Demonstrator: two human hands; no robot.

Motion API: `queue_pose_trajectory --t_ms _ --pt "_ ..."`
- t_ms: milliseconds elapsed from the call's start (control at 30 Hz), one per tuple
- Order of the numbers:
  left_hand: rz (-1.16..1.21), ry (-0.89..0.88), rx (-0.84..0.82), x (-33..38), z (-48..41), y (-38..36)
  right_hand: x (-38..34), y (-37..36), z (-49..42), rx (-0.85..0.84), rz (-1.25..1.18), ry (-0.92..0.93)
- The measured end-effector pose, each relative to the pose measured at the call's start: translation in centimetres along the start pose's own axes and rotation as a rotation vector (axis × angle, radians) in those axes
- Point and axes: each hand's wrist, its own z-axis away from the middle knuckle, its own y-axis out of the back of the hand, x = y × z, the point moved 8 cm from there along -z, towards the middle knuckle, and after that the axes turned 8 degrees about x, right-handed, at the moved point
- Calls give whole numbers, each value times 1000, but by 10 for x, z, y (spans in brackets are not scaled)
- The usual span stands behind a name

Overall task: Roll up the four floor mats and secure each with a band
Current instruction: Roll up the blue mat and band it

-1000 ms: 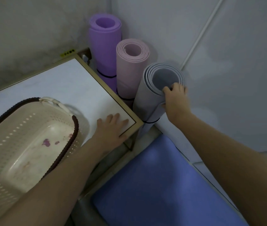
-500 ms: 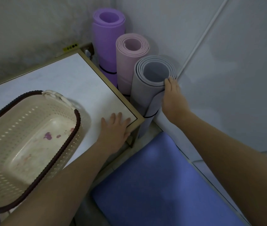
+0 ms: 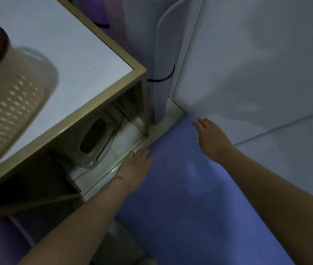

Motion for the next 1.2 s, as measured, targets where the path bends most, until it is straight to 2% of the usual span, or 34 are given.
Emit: queue_pose_trajectory --t_ms 100,267,367,567,667,733,833,900,967,1033,1133,1200 --pt "48 38 -34 13 -2 -51 13 -87 24 -208 80 -11" --pt "55 120 -97 13 -21 -146 17 -208 42 -386 80 -37" --pt "130 206 -86 9 -37 -187 12 -269 44 -456 83 -48" --pt "426 445 -185 -12 -55 -263 -3 -352 33 -545 42 -40" --pt "601 582 -222 -20 -57 -288 -6 -374 31 -531 -13 -40" --pt "732 673 -181 -25 -57 -294 -8 -383 32 -506 -41 -38" --pt "820 781 -117 -33 -59 -293 -8 -381 34 -462 -48 -16" --pt "848 838 -177 -38 -60 -298 -7 -377 30 -446 -49 10" --pt "849 853 -277 -40 -59 -306 -6 -372 29 -444 -38 33" --pt "981 838 -373 -31 -55 -312 -8 -370 30 -453 -52 43" --pt "1126 730 -297 -17 -58 -301 -6 -362 37 -446 -149 -27" --pt "1147 677 -195 -12 -58 -285 -4 -345 35 -360 -232 -94"
